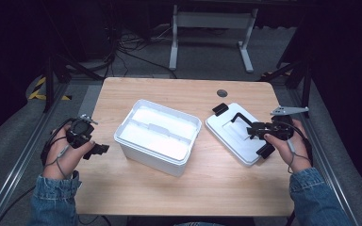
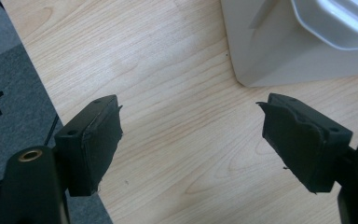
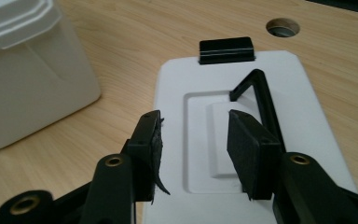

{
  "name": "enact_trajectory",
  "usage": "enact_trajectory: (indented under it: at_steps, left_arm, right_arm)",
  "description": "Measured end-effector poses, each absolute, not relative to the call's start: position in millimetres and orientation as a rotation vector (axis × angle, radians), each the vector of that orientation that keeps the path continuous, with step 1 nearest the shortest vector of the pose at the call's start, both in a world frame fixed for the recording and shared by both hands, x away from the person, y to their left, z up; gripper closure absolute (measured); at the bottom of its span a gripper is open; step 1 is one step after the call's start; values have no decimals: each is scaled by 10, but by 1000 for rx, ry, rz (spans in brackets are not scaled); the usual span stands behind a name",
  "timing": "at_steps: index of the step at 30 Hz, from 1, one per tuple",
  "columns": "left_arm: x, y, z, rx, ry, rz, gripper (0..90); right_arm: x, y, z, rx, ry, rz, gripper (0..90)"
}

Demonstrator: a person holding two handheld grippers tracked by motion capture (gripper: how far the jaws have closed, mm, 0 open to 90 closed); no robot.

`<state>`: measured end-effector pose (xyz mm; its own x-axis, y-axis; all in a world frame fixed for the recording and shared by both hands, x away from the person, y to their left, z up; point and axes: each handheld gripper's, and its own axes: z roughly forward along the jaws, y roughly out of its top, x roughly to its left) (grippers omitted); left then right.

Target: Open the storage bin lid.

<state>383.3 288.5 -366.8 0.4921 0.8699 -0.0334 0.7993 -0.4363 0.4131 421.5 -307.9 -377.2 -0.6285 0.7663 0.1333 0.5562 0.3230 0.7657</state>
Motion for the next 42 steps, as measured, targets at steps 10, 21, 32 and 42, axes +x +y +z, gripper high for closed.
enact_trajectory:
  at_steps: [10,21,32,42]
  left_arm:
    - [3840,2866,-3667,2366,1392,240,209]
    - [3842,2853,-3657,2370,1388,233,209]
    - [3840,2845,-3648,2376,1378,238,207]
    - [3844,2882,-3651,2372,1386,235,206]
  right_arm:
    - [3979,-2881,-3711,1136,2409,1224,570]
    - [3709,-2726,-3780,1073,2458,1265,603]
    - [3481,-2553,-3899,1070,2523,1268,621]
    - [3482,-2440,-4090,1074,2616,1194,596]
